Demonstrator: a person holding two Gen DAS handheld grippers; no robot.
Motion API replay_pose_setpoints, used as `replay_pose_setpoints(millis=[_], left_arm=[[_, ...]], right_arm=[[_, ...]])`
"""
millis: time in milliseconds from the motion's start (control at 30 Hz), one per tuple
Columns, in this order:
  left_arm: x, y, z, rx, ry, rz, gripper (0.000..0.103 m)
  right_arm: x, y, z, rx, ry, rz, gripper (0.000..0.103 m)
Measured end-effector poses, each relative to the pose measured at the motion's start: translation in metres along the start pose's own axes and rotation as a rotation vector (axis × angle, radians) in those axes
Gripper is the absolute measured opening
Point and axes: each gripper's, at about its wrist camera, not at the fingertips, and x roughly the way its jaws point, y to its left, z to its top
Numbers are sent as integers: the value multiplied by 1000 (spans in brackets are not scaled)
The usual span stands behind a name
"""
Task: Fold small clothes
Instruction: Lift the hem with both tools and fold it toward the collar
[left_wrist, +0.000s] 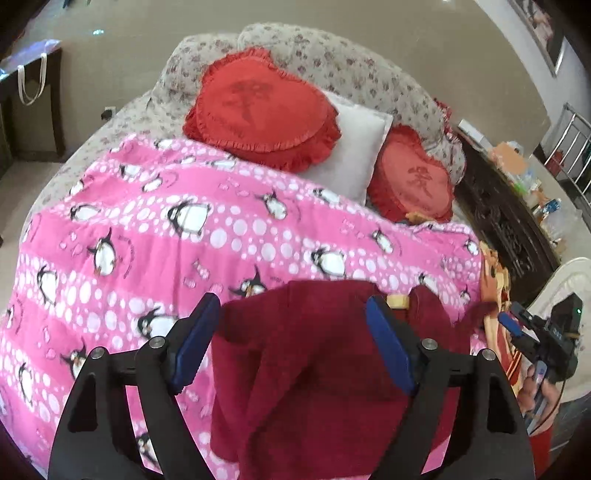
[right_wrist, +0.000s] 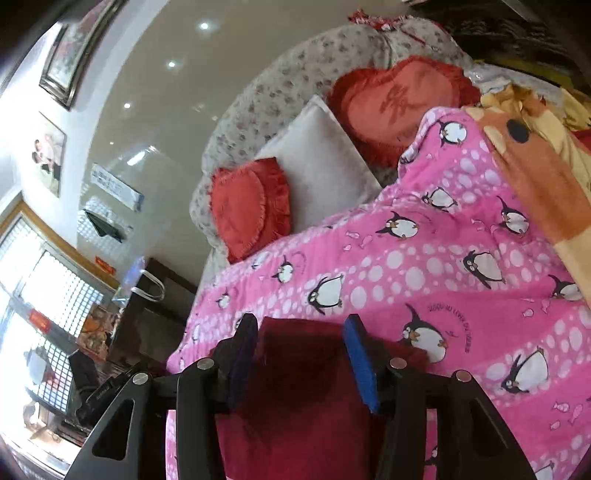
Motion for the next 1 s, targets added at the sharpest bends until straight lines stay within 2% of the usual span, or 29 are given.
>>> replay_pose_setpoints(millis=[67,167,267,367,500,600,700,800,933,1000], left_arm=[[-5,-1,-9,15,-14,3,81],[0,-7,-26,64,-29,55,81],[28,-12,-38,104,24,128,81],[59,-9,-46,100,70,178,81],[88,15,-43,55,69,306,81],[98,44,-36,-65,98,242,83],[95,56,-32,-140,125,190,83],[83,55,-35,-140,103,190,83],[66,54,-42,-153,82,188,83],[59,53,-46,-154,81,188,82]], right_arm=[[-1,10,-12,-54,29,29,47],[13,29,-33,-155,97,51,47],[46,36,-44,-190,143,22,47],[87,38,-39,-185,167,-6,47],[130,29,-21,-193,149,-137,47],[154,10,-9,-127,173,-130,47],[145,10,-1,-116,179,-114,47],[110,18,-5,-166,144,-147,47],[67,24,-35,-211,180,-159,47],[48,25,-61,-240,207,-154,47]])
